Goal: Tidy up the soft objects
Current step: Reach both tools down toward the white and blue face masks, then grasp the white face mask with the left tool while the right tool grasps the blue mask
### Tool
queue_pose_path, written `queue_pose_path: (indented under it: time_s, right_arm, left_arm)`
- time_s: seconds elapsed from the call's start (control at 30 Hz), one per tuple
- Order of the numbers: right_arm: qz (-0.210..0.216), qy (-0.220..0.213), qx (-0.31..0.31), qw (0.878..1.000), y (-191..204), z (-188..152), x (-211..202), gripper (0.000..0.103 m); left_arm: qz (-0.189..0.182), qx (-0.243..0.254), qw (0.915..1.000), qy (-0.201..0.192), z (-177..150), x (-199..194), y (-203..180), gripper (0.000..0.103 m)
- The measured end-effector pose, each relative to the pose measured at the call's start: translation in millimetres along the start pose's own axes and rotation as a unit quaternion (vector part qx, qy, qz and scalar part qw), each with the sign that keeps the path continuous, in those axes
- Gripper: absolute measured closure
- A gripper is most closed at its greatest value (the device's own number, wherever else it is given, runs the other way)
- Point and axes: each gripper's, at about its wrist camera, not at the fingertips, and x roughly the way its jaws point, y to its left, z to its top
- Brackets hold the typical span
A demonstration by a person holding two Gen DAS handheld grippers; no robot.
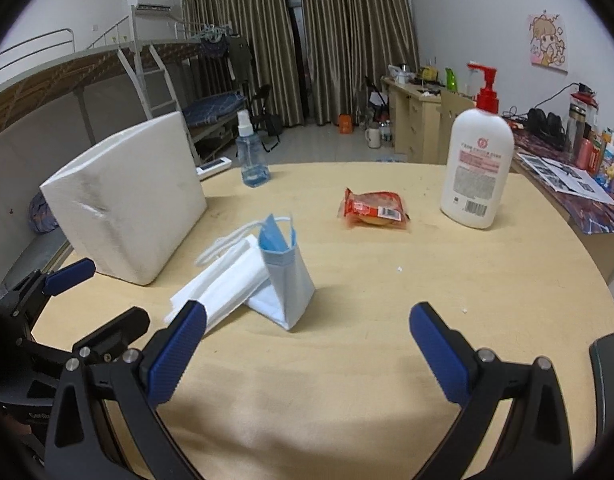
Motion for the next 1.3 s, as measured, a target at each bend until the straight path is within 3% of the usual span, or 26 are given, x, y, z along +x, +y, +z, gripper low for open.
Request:
queue_pose_path:
  time_s: [0.33,0.53,0.73,0.97,1.07,1.3]
  right_arm:
    - [0.002,0.029,-0.005,1.000,-2,7,18,0.015]
    - [0.005,0.041,-0.006,0.999,-2,9,28,0.020]
    - [0.001,0.053,-0.002,0.999,-6,8,37,0.025]
    - [0.013,0.070,-0.001,0.997,-7,6,47,0.036]
    - [0.011,0.070,-0.006,0.997,-4,6,48,0.038]
    - [0.016,0.078,-0.010,0.997,-3,6,54,0.056]
  left_arm:
    - [-0.013,0.017,0.9993,0.030,7,23,-2,0.000]
    - [-0.041,0.018,0.9979,0.046,6,38,-3,0.007]
    - [-0.046,0.023,0.9961,0.072,3,54,-6,0.022]
    - [-0.046,0.029,0.9950,0.084,4,61,-5,0.030]
    - [-0.046,0.032,0.9939,0.095,3,65,-6,0.041]
    - [-0.047,0.032,0.9908,0.122,2,75,-7,0.051]
